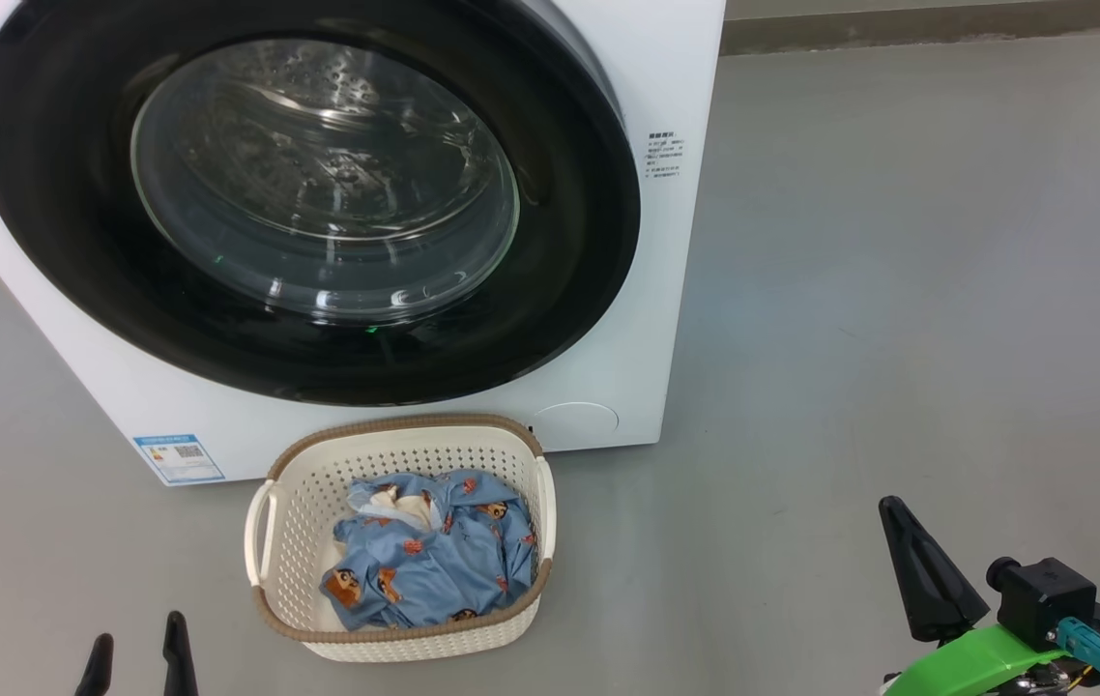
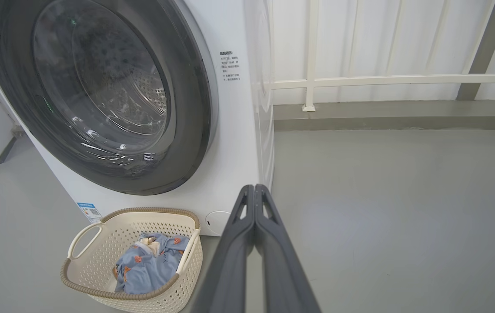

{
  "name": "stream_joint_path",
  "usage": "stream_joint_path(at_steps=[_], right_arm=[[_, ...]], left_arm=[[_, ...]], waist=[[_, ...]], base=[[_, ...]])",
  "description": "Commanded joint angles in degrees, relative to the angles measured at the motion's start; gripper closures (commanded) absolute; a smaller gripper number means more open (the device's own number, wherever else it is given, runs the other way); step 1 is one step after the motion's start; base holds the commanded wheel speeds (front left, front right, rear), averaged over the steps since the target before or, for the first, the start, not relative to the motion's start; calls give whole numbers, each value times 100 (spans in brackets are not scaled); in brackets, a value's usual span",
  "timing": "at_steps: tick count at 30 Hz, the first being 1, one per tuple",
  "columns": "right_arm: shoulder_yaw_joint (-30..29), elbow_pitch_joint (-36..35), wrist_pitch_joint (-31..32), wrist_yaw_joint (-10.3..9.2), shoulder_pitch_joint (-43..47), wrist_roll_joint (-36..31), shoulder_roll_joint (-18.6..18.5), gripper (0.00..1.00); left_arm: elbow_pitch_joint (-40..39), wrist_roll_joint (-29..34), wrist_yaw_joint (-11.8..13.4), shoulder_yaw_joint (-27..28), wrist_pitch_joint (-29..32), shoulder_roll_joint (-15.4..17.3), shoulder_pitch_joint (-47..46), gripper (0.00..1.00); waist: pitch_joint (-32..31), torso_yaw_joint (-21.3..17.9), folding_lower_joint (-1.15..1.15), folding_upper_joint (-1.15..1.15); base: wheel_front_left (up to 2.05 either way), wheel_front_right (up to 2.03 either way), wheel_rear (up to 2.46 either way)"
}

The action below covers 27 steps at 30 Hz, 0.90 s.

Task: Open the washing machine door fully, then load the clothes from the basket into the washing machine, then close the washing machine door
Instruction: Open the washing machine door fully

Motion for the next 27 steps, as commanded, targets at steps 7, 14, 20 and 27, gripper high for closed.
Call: stream_joint_path(at_steps=[7,14,20,27], right_arm=[[-111,-277,-70,-6,-143,764,109,100],[-657,-125,-70,-6,-291,2890,283,100],[-1222,295,-70,-6,-650,4831,278,100],[-1605,627,-70,-6,-1164,6595,-102,100]], left_arm=[[-158,-39,-9,145,-38,113,-46,0],[-157,-57,-9,96,-38,129,-25,0],[-158,-86,-9,23,-38,186,-39,0],[-158,-133,-9,-108,-38,265,-139,0]], waist=[[10,5,0,0],[51,12,0,0],[118,67,0,0],[405,150,0,0]], base=[[0,0,0],[0,0,0],[0,0,0],[0,0,0]])
